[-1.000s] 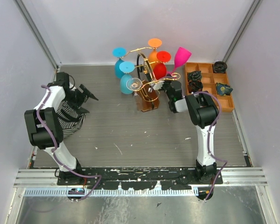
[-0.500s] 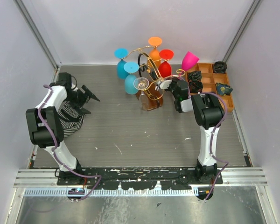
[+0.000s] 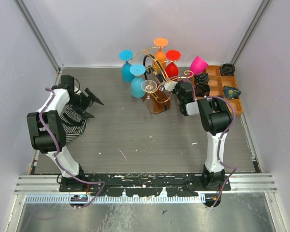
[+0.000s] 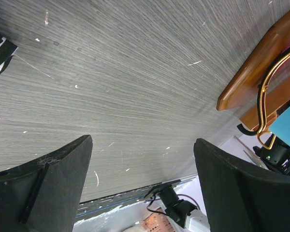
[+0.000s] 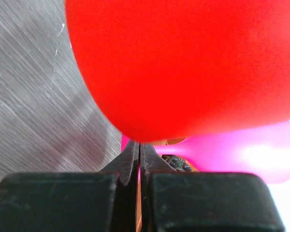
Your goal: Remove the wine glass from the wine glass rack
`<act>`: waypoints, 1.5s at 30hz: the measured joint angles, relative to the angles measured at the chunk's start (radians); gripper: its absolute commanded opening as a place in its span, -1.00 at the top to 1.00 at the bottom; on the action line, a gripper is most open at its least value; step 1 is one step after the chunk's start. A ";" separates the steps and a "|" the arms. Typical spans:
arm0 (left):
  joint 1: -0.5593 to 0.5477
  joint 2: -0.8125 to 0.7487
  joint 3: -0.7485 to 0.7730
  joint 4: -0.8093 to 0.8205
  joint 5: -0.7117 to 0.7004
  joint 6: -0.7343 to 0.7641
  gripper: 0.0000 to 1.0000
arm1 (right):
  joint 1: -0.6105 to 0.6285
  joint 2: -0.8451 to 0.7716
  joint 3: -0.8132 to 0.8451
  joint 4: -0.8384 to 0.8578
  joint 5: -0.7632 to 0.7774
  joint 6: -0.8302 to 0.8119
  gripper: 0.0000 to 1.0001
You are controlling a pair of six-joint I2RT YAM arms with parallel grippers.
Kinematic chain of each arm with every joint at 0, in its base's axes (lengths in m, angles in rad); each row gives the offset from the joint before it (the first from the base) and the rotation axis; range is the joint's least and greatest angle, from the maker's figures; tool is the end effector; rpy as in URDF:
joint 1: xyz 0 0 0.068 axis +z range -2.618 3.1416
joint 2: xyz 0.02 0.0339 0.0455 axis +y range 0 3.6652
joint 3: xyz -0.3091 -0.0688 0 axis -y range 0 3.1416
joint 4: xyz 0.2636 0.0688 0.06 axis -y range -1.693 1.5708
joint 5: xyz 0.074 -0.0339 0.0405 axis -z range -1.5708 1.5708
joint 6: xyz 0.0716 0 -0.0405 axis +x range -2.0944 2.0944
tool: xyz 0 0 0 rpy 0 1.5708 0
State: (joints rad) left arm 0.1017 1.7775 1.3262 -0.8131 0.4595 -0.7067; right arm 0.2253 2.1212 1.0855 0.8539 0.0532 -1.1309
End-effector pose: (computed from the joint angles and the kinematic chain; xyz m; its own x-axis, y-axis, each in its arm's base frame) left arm 0.3897 0.0079 0.2233 -0.7487 -0.6614 0.0452 -0.5839 0.6256 -0.5174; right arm 0.4987 0.1104 0.1545 0.0807 -0.9085 -0.4101 -0.2327 0.3829 -0.8940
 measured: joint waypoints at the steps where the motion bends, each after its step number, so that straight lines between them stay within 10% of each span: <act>1: 0.000 0.000 0.000 0.000 0.000 0.000 -0.85 | 0.011 0.002 0.002 0.006 0.021 0.002 0.98; 21: -0.002 0.013 0.019 -0.019 0.003 0.019 -0.85 | 0.180 0.129 0.145 0.060 0.171 0.000 0.98; 45: -0.013 0.030 0.036 -0.034 0.003 0.030 -0.84 | 0.076 -0.002 0.042 -0.058 0.118 0.090 0.98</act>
State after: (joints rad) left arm 0.0883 1.8076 1.3621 -0.8471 0.4625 -0.6769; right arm 0.3008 2.1189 1.1271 0.7959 0.1715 -1.0412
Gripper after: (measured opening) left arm 0.921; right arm 0.039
